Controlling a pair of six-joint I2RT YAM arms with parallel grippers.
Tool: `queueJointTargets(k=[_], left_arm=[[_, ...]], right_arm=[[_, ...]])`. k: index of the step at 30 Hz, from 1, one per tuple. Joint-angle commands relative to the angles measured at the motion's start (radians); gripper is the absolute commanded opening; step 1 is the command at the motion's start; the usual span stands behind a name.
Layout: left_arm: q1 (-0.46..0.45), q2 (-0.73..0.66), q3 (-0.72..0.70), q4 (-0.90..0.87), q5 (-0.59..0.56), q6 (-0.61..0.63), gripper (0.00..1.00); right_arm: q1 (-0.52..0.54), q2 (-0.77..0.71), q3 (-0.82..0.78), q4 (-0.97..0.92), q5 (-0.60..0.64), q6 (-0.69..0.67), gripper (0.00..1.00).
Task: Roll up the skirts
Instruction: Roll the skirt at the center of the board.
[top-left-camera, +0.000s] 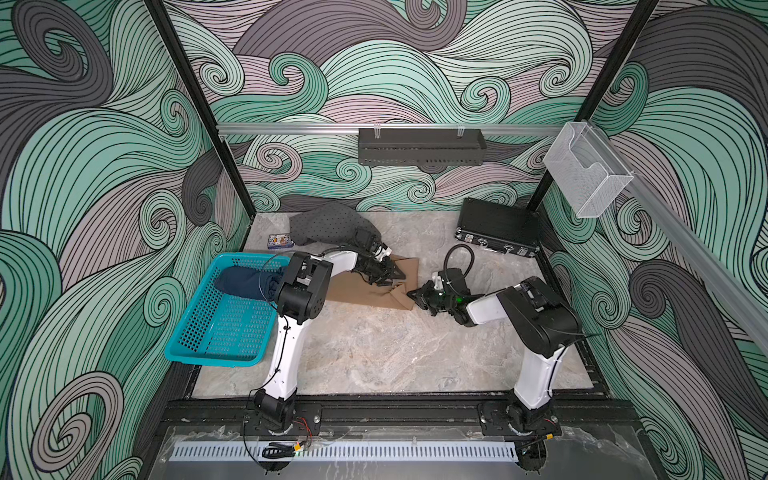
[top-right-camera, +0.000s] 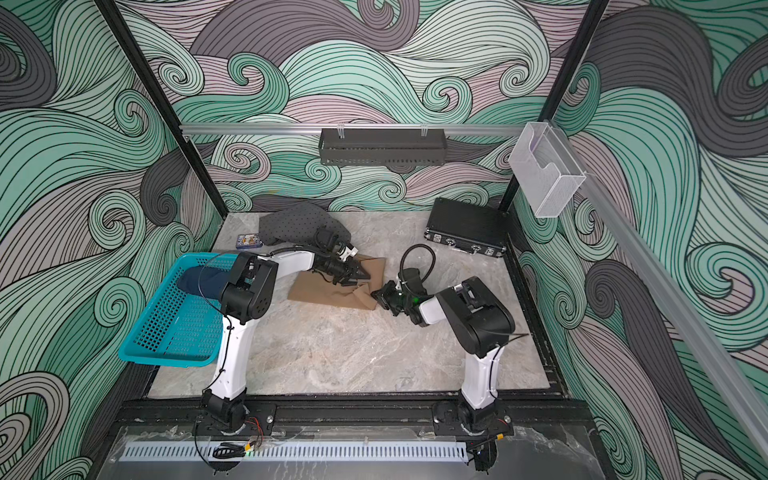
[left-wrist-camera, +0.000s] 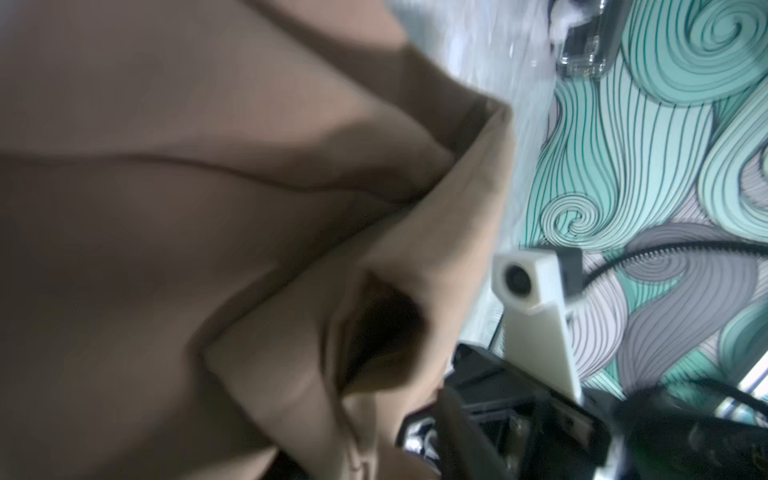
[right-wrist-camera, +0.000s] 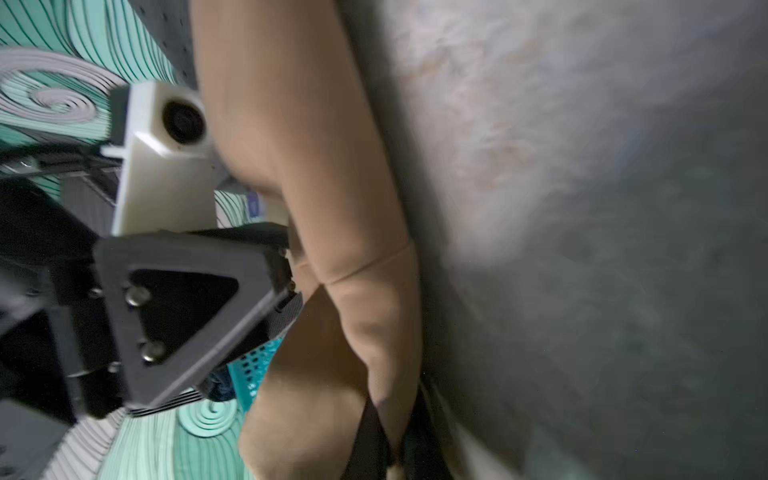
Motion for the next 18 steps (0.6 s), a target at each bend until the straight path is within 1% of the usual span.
queueJointTargets(k=[1, 2, 3, 5, 6, 9, 12, 14, 16, 18], left_arm=[[0.028, -0.029, 0.014, -0.146, -0.25, -0.048, 0.57], [0.033, -0.042, 0.028, -0.19, -0.296, -0.07, 0.58], [0.041, -0.057, 0.041, -0.223, -0.316, -0.093, 0.59], [0.059, -0.093, 0.045, -0.287, -0.376, -0.146, 0.61], [0.071, -0.105, 0.052, -0.329, -0.389, -0.167, 0.61], [0.094, -0.155, 0.031, -0.358, -0.374, -0.212, 0.6], [0.096, -0.212, -0.01, -0.315, -0.311, -0.216, 0.61], [0.092, -0.229, -0.032, -0.261, -0.217, -0.219, 0.61], [0.086, -0.237, -0.038, -0.272, -0.181, -0.23, 0.61], [0.075, -0.259, -0.075, -0.235, -0.15, -0.258, 0.61]], right_arm=[[0.068, -0.086, 0.11, -0.552, 0.304, -0.319, 0.0], [0.083, -0.093, 0.142, -0.626, 0.368, -0.36, 0.0], [0.094, -0.096, 0.172, -0.702, 0.423, -0.403, 0.0], [0.114, -0.095, 0.223, -0.81, 0.506, -0.467, 0.0], [0.126, -0.088, 0.257, -0.889, 0.559, -0.5, 0.0], [0.166, -0.065, 0.352, -1.054, 0.707, -0.576, 0.0], [0.192, -0.053, 0.408, -1.162, 0.813, -0.609, 0.0], [0.224, -0.044, 0.447, -1.227, 0.913, -0.633, 0.0], [0.256, -0.019, 0.502, -1.304, 0.999, -0.651, 0.0], [0.289, 0.017, 0.562, -1.364, 1.046, -0.662, 0.0]])
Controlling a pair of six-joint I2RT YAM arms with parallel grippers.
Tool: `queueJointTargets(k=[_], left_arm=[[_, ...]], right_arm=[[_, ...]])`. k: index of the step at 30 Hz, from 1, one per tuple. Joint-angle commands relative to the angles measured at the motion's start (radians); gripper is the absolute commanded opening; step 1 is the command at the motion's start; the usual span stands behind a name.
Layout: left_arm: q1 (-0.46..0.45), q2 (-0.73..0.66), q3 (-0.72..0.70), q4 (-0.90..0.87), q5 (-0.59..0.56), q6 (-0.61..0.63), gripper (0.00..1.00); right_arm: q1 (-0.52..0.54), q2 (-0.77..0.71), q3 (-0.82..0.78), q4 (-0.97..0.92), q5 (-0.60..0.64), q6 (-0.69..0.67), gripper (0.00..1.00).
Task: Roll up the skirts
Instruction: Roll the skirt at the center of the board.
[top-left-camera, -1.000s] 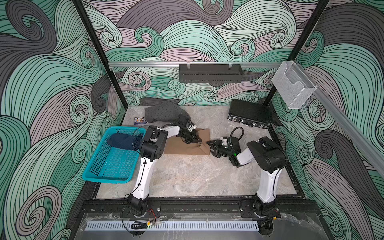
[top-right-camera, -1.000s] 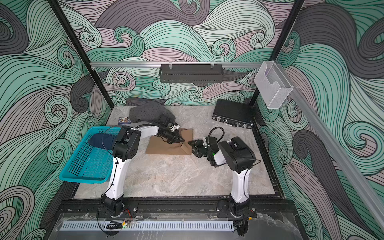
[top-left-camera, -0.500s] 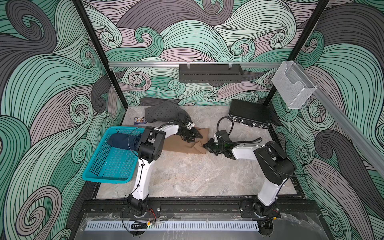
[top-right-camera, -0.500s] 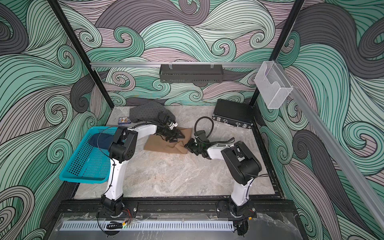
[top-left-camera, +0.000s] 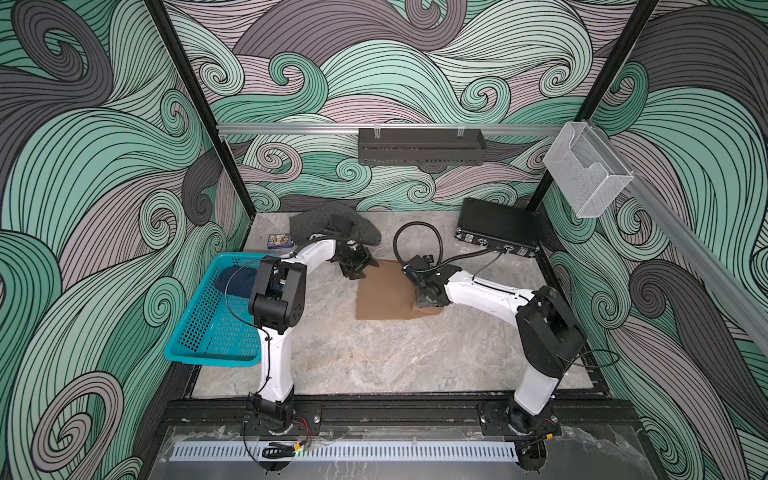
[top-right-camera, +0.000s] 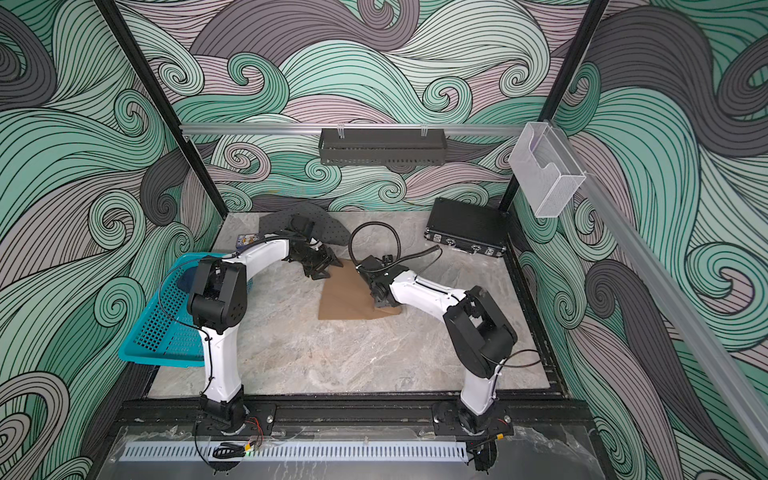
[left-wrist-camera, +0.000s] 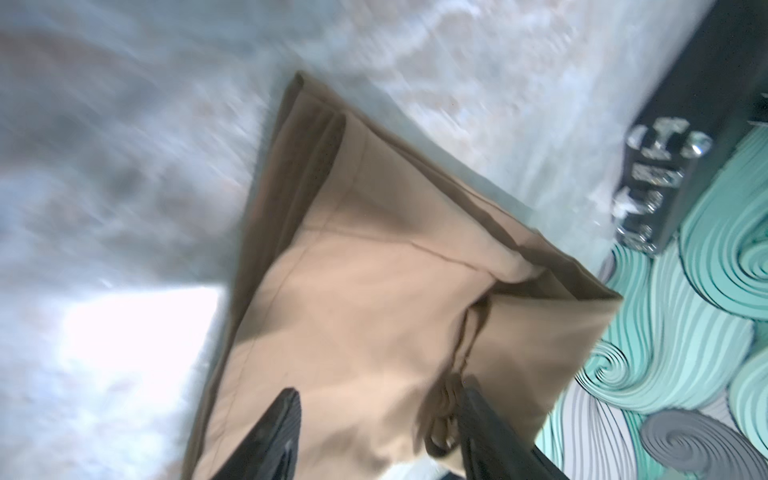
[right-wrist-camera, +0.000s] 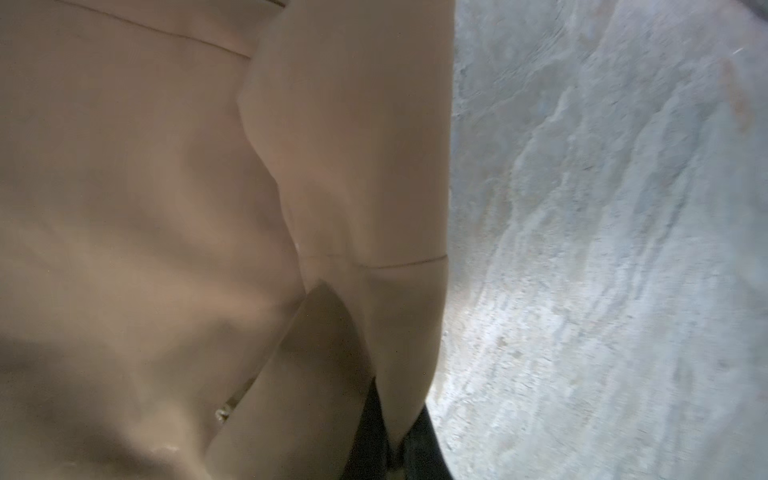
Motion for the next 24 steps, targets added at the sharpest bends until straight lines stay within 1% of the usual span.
queueJointTargets(k=[1, 3, 4, 7, 11, 13, 15, 16, 18, 19, 21, 22, 23, 24], left_arm=[[-0.026, -0.058, -0.056, 0.035, 0.086, -0.062, 0.61], [-0.028, -0.096, -0.116, 0.05, 0.056, -0.109, 0.61], [-0.023, -0.114, -0.145, 0.053, 0.036, -0.129, 0.61], [0.0, -0.176, -0.253, 0.097, -0.007, -0.193, 0.61], [0.007, -0.245, -0.37, 0.16, -0.035, -0.232, 0.61], [-0.007, -0.272, -0.431, 0.228, -0.016, -0.255, 0.62], [-0.033, -0.286, -0.488, 0.299, 0.011, -0.281, 0.62], [-0.045, -0.29, -0.508, 0.317, 0.016, -0.291, 0.63], [-0.079, -0.307, -0.571, 0.4, 0.026, -0.338, 0.63], [-0.097, -0.321, -0.613, 0.457, 0.022, -0.382, 0.64], [-0.129, -0.36, -0.687, 0.541, -0.014, -0.448, 0.65], [-0.144, -0.384, -0.722, 0.574, -0.043, -0.474, 0.66], [-0.159, -0.409, -0.747, 0.581, -0.079, -0.489, 0.67], [-0.171, -0.426, -0.765, 0.578, -0.104, -0.496, 0.69]], right_arm=[[0.056, 0.066, 0.097, -0.214, 0.212, -0.062, 0.0], [0.086, 0.12, 0.165, -0.266, 0.229, -0.065, 0.0], [0.091, 0.143, 0.188, -0.283, 0.215, -0.066, 0.0], [0.092, 0.178, 0.213, -0.281, 0.118, -0.056, 0.0], [0.078, 0.154, 0.173, -0.237, 0.025, -0.012, 0.0], [0.057, 0.104, 0.106, -0.174, -0.041, 0.04, 0.0], [0.011, 0.023, -0.011, -0.062, -0.177, 0.097, 0.0], [-0.009, -0.013, -0.06, -0.017, -0.215, 0.122, 0.0], [-0.051, -0.079, -0.155, 0.056, -0.301, 0.172, 0.0], [-0.066, -0.108, -0.194, 0.083, -0.326, 0.201, 0.0], [-0.089, -0.152, -0.269, 0.135, -0.382, 0.252, 0.0], [-0.106, -0.171, -0.313, 0.18, -0.435, 0.288, 0.0], [-0.12, -0.188, -0.363, 0.232, -0.488, 0.319, 0.0], [-0.128, -0.201, -0.398, 0.264, -0.516, 0.349, 0.0]])
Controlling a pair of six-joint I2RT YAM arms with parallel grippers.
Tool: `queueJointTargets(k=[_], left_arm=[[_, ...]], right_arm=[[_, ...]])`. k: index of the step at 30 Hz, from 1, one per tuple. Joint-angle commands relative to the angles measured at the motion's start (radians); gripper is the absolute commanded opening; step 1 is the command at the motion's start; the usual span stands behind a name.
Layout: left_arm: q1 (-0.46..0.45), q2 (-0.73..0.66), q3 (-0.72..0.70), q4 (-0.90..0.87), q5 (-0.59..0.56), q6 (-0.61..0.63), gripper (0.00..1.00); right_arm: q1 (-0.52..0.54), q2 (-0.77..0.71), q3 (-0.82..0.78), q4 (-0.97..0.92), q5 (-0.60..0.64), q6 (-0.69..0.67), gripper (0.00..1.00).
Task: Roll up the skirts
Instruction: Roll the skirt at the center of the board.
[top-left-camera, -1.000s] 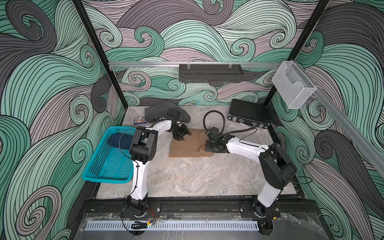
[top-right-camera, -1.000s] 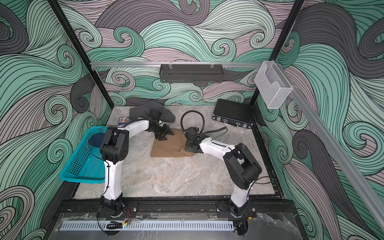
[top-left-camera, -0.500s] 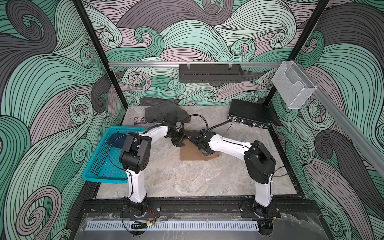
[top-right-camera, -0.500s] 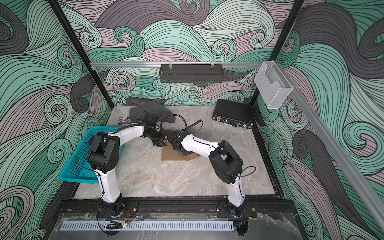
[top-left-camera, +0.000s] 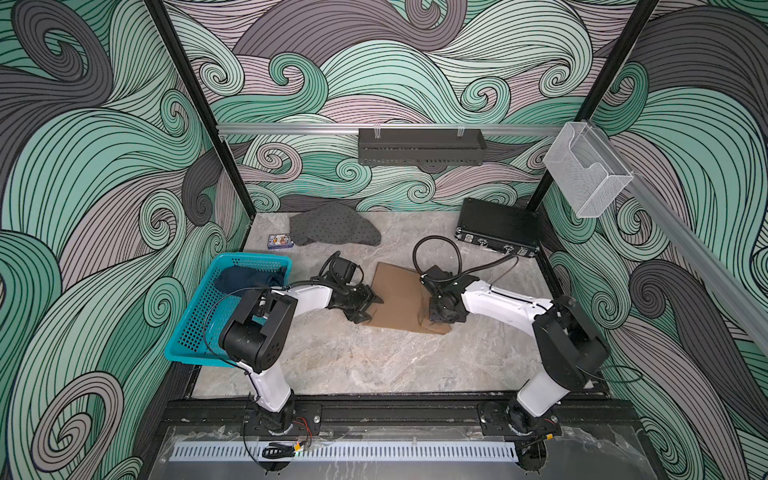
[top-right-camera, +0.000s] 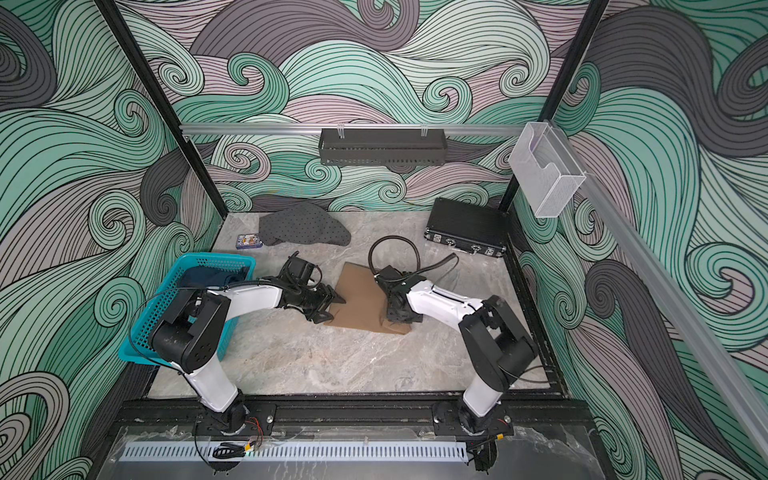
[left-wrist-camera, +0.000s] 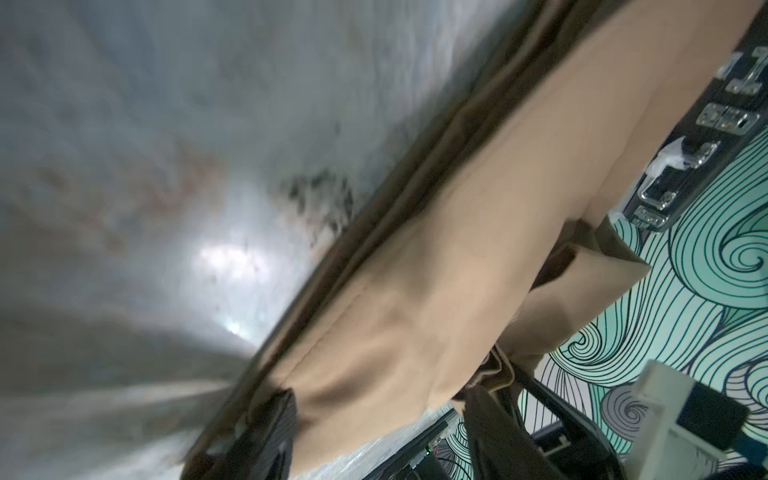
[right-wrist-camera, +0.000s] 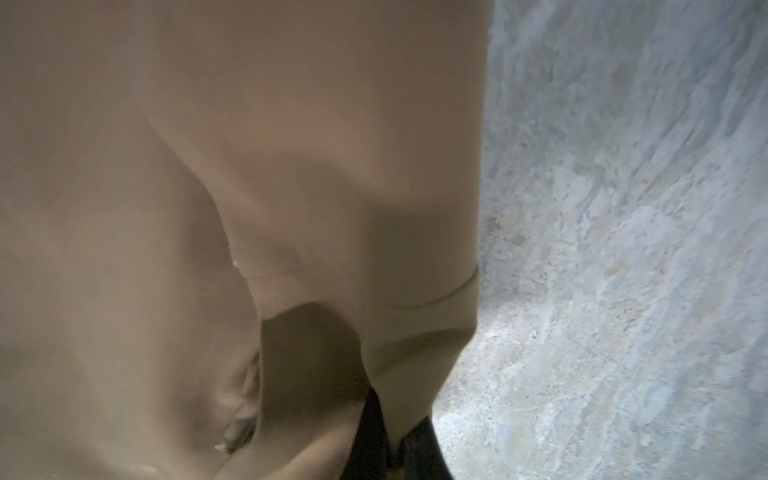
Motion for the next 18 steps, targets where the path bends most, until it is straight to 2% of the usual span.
queueJointTargets(k=[1, 4, 8, 10, 13, 15, 18], left_arm=[[-0.037, -0.071, -0.057, 0.092, -0.105, -0.099, 0.69], [-0.05, -0.147, -0.085, -0.006, -0.179, -0.077, 0.72], [-0.052, -0.263, -0.081, -0.235, -0.288, -0.005, 0.76], [-0.054, -0.344, -0.126, -0.206, -0.278, -0.015, 0.77], [-0.083, -0.396, -0.176, -0.134, -0.276, -0.036, 0.81], [-0.096, -0.364, -0.198, -0.069, -0.27, -0.057, 0.84], [-0.096, -0.229, -0.188, 0.018, -0.196, -0.07, 0.82]], right_arm=[[-0.013, -0.035, -0.116, 0.17, -0.199, 0.158, 0.0], [-0.015, -0.072, -0.199, 0.265, -0.244, 0.223, 0.0], [-0.03, -0.117, -0.274, 0.346, -0.282, 0.291, 0.0], [-0.036, -0.138, -0.314, 0.392, -0.307, 0.334, 0.0], [-0.044, -0.155, -0.365, 0.475, -0.356, 0.402, 0.0], [-0.049, -0.154, -0.392, 0.516, -0.371, 0.447, 0.0], [-0.05, -0.139, -0.438, 0.608, -0.412, 0.522, 0.0]])
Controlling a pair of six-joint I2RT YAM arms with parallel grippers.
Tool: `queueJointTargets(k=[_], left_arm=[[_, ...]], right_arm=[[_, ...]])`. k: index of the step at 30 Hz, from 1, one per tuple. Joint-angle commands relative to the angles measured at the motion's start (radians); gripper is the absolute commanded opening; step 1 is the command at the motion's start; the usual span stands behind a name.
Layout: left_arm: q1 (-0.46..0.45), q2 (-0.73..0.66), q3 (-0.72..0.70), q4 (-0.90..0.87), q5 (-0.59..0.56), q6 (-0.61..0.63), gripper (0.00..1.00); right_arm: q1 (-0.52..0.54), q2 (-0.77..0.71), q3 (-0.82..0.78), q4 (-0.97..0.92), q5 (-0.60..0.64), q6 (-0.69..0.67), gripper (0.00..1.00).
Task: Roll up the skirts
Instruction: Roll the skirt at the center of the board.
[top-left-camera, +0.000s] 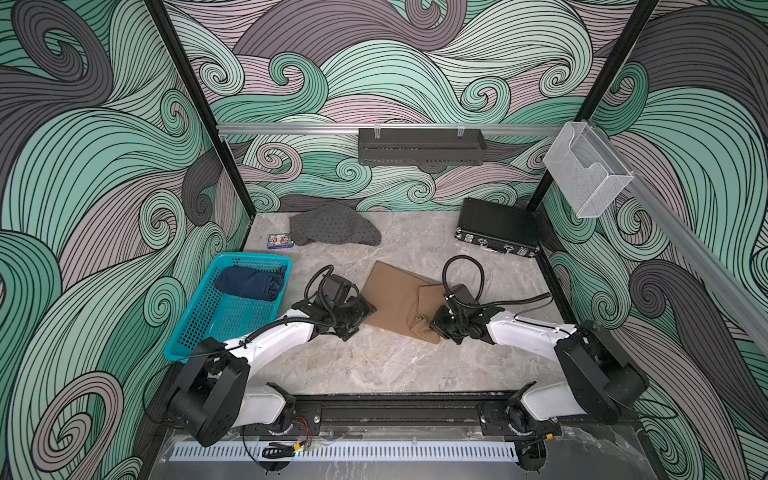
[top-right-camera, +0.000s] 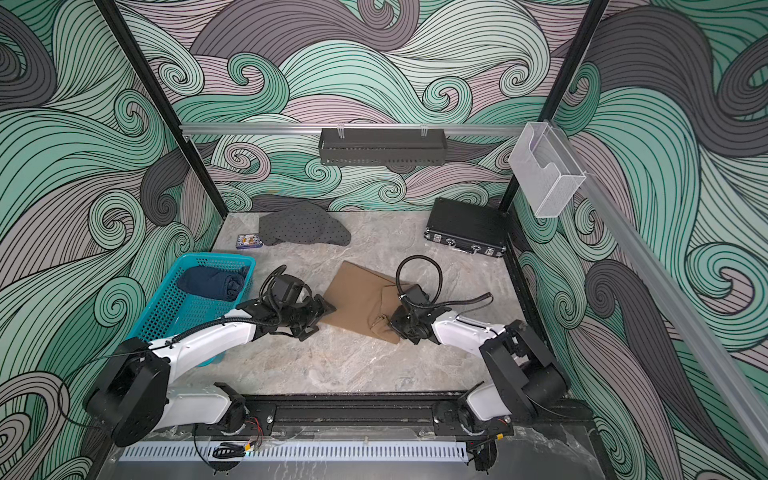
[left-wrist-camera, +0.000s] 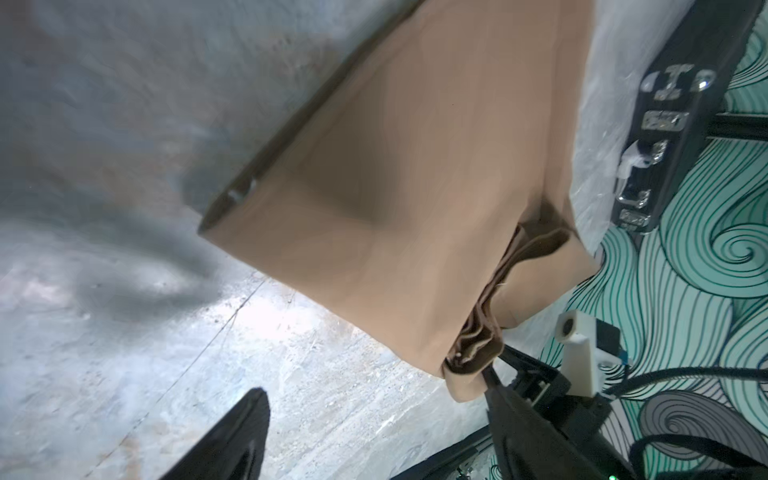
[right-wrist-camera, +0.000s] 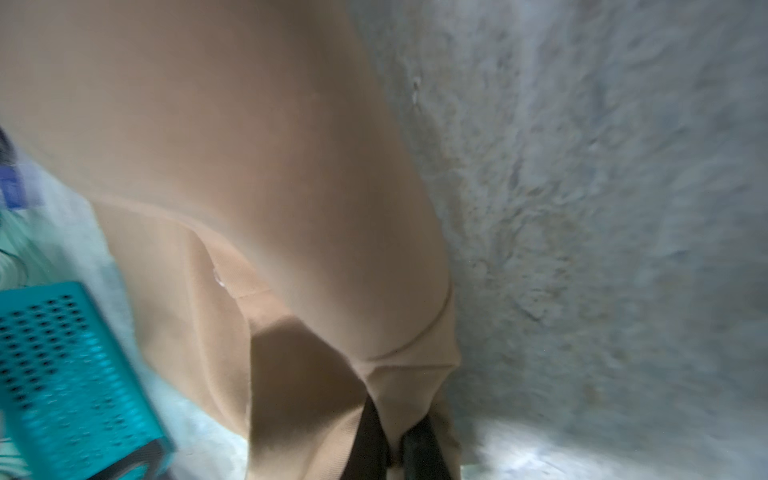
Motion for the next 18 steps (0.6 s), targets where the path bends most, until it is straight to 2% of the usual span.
queueJointTargets(k=[1, 4, 6, 7, 10, 13, 16, 18], left_arm=[[-0.008, 0.13, 0.01, 0.09, 0.032, -0.015, 0.82], [-0.006, 0.179, -0.004, 0.154, -0.012, -0.007, 0.8], [0.003, 0.225, 0.01, 0.2, -0.005, 0.004, 0.75], [0.004, 0.259, 0.041, 0.203, 0.0, 0.024, 0.68], [0.008, 0.375, 0.152, 0.211, 0.043, 0.079, 0.34], [0.02, 0.507, 0.303, 0.182, 0.127, 0.149, 0.1], [0.045, 0.599, 0.478, 0.09, 0.175, 0.229, 0.07], [0.068, 0.655, 0.607, -0.015, 0.175, 0.294, 0.17]], right_arm=[[0.002, 0.036, -0.069, 0.081, -0.081, 0.128, 0.0], [0.003, 0.017, -0.121, 0.126, -0.083, 0.186, 0.0], [0.012, -0.012, -0.16, 0.142, -0.072, 0.236, 0.0], [0.017, -0.032, -0.19, 0.157, -0.058, 0.276, 0.0], [0.07, -0.092, -0.262, 0.198, 0.005, 0.415, 0.0], [0.176, -0.145, -0.325, 0.238, 0.125, 0.6, 0.0], [0.253, -0.176, -0.349, 0.223, 0.252, 0.753, 0.0], [0.267, -0.171, -0.331, 0.176, 0.307, 0.826, 0.0]])
